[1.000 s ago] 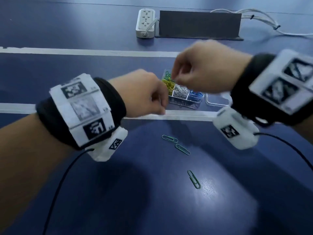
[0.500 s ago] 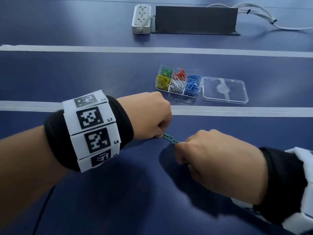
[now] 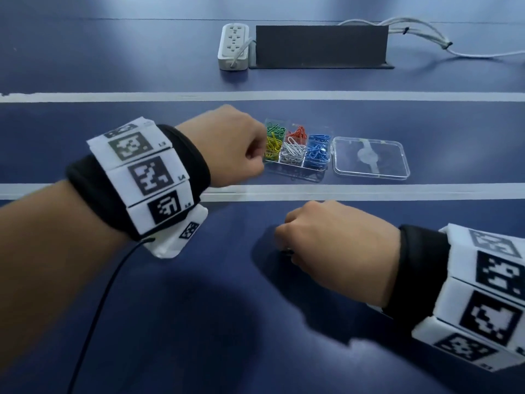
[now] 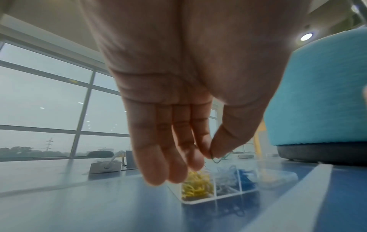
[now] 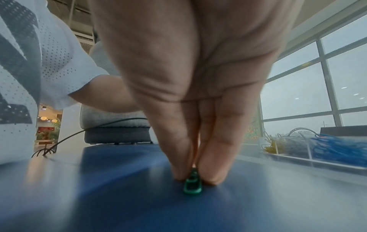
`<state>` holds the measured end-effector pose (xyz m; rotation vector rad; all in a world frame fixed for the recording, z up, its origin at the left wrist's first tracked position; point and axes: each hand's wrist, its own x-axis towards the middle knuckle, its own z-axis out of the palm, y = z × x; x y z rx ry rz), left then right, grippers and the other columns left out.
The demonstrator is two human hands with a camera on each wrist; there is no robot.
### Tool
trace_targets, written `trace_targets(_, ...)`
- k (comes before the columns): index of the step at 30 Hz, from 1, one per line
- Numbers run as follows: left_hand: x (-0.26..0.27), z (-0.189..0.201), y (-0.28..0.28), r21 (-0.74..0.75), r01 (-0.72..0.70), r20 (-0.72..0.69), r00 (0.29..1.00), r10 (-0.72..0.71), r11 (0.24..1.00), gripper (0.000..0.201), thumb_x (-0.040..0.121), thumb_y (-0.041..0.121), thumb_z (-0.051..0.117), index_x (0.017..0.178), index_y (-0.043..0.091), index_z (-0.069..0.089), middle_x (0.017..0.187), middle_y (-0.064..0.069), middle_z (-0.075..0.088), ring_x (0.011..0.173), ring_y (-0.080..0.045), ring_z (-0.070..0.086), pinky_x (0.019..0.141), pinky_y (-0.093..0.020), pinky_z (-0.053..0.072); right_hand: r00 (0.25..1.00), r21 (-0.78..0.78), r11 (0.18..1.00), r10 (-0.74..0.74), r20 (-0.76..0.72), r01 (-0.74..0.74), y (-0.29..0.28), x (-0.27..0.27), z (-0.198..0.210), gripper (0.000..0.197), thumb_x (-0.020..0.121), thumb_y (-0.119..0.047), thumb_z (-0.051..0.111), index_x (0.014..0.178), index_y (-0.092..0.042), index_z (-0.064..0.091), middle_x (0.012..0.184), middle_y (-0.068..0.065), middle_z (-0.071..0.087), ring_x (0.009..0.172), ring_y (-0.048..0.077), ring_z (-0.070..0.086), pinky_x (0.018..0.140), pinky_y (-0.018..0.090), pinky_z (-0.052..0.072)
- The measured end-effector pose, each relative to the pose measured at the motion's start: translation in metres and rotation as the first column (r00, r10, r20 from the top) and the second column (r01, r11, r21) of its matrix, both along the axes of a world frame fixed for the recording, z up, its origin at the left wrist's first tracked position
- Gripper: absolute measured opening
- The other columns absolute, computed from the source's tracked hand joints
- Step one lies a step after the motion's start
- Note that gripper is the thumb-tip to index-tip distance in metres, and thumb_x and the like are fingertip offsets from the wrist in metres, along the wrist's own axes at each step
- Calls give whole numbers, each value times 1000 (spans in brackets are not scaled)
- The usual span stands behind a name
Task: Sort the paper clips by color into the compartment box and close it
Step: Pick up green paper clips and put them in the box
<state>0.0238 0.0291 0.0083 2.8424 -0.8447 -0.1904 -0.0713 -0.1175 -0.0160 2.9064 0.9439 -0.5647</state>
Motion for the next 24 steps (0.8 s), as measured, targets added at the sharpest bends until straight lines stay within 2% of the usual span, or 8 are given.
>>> trace_targets(5,34,1,-13,-14,-57,74,996,58,998,19,86,20,48,92,13,65,89,-5,65,79,-18,47,75,-30,40,999,-31,999,19,33,-18,0,2,0,21,84,-11,47,101,-18,56,98,6,60,84,34,60,56,32,39)
trace_targets(8,50,0,-24,22,-65,89,994,63,998,23,88,18,45,97,11,65,101,-10,68,90,-26,55,77,-33,42,999,-47,999,-12,38,14,-4,11,2,22,83,-13,47,103,-18,54,99,6,60,79,32,56,46,27,30)
trace_targets(10,58,-3,-31,60,-62,89,994,57,996,24,89,17,45,98,10,66,103,-12,67,98,-30,59,77,-35,43,999,-63,997,-44,23,45,-6,16,3,21,81,-12,48,101,-17,53,98,7,60,72,29,46,46,24,25)
trace_targets(14,68,-7,-34,118,-60,71,996,52,991,23,89,17,47,98,11,68,104,-12,68,97,-32,61,76,-35,45,994,-77,991,-108,2,107,-8,23,9,20,78,-14,51,97,-19,52,85,3,49,70,28,42,46,24,27)
trace_targets(16,70,-7,-32,111,-71,50,997,66,991,22,90,22,49,100,13,66,105,-10,68,96,-29,61,80,-35,46,992,-59,990,-126,-4,126,-11,28,14,21,77,-15,52,97,-20,55,77,0,43,71,29,46,49,24,33)
trace_targets(18,72,-9,-25,90,-107,-31,993,111,990,26,90,32,50,107,16,61,107,-8,68,89,-25,61,85,-34,49,988,-9,988,-152,3,152,-15,37,21,25,75,-17,55,98,-24,61,78,-1,55,76,27,55,59,25,42)
trace_targets(20,72,-9,-19,62,-159,-175,970,168,985,35,89,36,49,120,21,51,110,-6,67,80,-23,63,87,-37,53,974,90,971,-224,31,220,-17,52,30,25,72,-19,59,95,-27,66,75,-5,58,74,22,55,69,25,46)
trace_targets(24,72,-5,-14,5,-201,-388,903,187,980,68,81,26,59,141,27,28,113,-3,65,87,-24,68,84,-38,57,899,340,856,-434,63,389,-18,103,40,14,73,-21,64,83,-28,70,66,-12,58,72,15,60,73,23,47)
